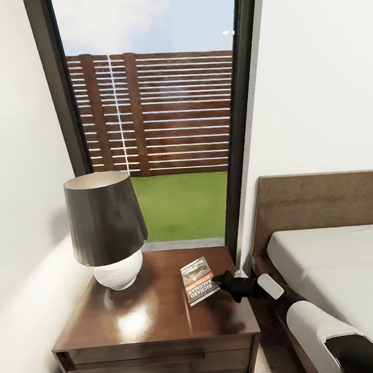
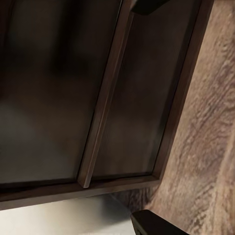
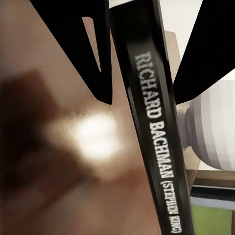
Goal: In the bedroom, move the book from the bed onto either nightstand, and place the two sandals side by side next to the bed.
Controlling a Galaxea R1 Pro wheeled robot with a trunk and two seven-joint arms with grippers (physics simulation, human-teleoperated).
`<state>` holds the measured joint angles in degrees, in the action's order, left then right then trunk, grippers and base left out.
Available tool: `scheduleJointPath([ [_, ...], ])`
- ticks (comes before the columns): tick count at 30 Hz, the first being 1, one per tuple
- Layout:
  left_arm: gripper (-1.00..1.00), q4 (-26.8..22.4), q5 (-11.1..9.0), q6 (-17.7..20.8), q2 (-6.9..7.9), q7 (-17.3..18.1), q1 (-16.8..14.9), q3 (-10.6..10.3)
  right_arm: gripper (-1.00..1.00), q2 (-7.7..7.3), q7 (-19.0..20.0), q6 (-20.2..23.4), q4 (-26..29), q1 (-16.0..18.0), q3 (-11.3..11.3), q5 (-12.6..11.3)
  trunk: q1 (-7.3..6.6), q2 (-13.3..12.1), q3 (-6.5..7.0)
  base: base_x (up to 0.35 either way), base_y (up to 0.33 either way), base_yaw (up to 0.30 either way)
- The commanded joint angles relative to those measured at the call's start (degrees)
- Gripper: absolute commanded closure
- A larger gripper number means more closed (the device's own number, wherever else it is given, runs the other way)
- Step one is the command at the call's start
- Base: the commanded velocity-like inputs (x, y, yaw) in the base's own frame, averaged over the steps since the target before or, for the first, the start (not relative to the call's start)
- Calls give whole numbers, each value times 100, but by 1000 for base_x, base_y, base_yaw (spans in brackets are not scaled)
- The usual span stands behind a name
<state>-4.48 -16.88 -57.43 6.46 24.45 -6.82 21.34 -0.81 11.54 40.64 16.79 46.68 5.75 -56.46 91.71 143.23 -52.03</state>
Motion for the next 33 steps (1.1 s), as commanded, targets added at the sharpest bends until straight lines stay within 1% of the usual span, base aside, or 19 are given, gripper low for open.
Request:
scheduleJointPath([
  [1, -100, 6, -50, -5, 1, 60, -4, 11, 100, -6, 33, 0, 0, 4, 45, 0, -1, 2, -6, 0, 0, 0],
  [33, -100, 9, -52, 3, 13, 57, -4, 11, 100, -6, 32, -1, 0, 7, 31, 3, -1, 2, -6, 0, 0, 0],
])
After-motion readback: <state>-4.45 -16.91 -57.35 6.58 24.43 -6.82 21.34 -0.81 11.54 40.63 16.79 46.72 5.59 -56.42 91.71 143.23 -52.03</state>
